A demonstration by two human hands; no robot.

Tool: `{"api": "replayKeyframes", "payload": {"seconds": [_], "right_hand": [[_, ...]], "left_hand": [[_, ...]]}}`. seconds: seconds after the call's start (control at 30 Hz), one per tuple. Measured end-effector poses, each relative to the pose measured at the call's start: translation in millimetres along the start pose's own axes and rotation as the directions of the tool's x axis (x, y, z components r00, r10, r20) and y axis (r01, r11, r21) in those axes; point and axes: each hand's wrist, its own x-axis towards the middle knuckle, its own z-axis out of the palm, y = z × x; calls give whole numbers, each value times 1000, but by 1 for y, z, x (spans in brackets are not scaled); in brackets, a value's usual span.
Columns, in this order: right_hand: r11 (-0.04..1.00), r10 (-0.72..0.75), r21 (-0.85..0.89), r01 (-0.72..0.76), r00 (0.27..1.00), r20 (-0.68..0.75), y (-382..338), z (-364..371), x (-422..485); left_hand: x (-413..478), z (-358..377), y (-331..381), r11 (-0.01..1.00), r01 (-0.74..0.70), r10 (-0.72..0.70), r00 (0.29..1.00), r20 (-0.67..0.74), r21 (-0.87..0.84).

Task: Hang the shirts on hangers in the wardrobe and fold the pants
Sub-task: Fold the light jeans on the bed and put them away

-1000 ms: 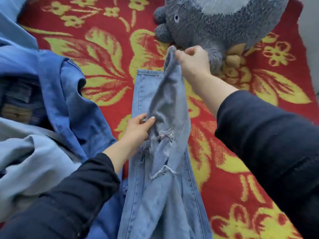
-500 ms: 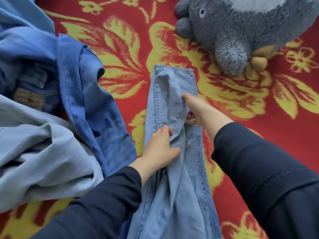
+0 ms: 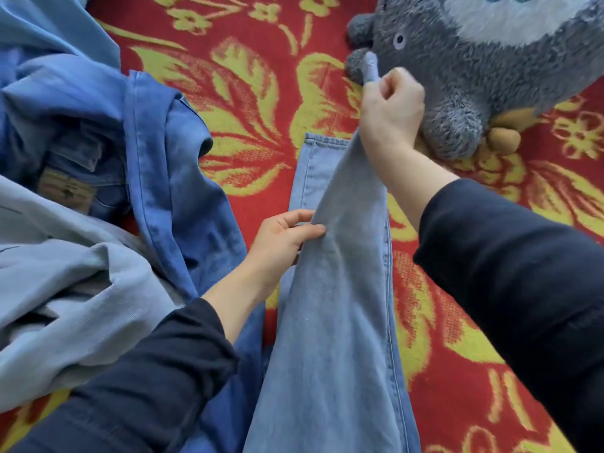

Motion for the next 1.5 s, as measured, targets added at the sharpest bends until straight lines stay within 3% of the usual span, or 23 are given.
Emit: {"api": "replayKeyframes", "payload": {"seconds": [0.03, 0.1, 0.17, 0.3, 0.43, 0.57, 0.67, 0.73, 0.8, 0.87, 0.93, 1.0, 1.17, 1.23, 1.37, 1.5], "right_hand": [[1000, 4, -4, -3, 989, 148, 1, 6, -3], [994, 111, -42, -103, 894, 434, 14, 14, -10], [973, 229, -129, -189, 827, 513, 37, 11, -18], [905, 385, -349, -242, 816, 432, 92, -9, -40], [862, 506, -278, -423, 715, 483, 113, -12, -57], [889, 458, -240, -390, 756, 468, 107, 5, -59], [881, 464, -183, -437, 720, 516, 104, 16, -60], [923, 386, -154, -354, 840, 382, 99, 15, -57], [960, 273, -94, -264, 957, 102, 101, 5, -46], [942, 307, -144, -302, 952, 9, 116, -8, -37], [864, 467, -287, -414, 872, 146, 133, -17, -35], [821, 565, -265, -506, 789, 241, 141, -20, -34], [792, 606, -109, -601, 754, 252, 124, -13, -15], [815, 573, -83, -574, 776, 264, 119, -6, -8], [908, 419, -63, -415, 891, 176, 109, -4, -2], [858, 480, -320, -401, 849, 223, 127, -14, -20]], "left_hand": [[2, -2, -4, 1000, 6, -6, 998, -55, -5], [5, -6, -14, 999, 45, -43, 983, -181, 4], [8, -13, -24, 994, 107, -100, 965, -241, 16], [14, -23, -34, 989, 129, -109, 966, -235, 72], [18, -25, -38, 986, 144, -119, 962, -246, 83], [22, -25, -39, 976, 144, -97, 960, -264, 164], [25, -25, -39, 968, 144, -84, 958, -274, 205], [26, -25, -39, 973, 126, -70, 959, -273, 195], [25, -24, -41, 981, 99, -50, 959, -278, 169], [26, -24, -44, 982, 91, -39, 955, -292, 168], [28, -25, -47, 977, 106, -46, 953, -300, 185], [31, -25, -47, 972, 129, -65, 951, -303, 197], [39, -26, -47, 946, 163, -65, 941, -331, 279], [39, -26, -49, 946, 166, -66, 940, -335, 279], [39, -27, -51, 959, 154, -71, 944, -321, 239], [38, -26, -52, 957, 131, -42, 946, -320, 261]]}}
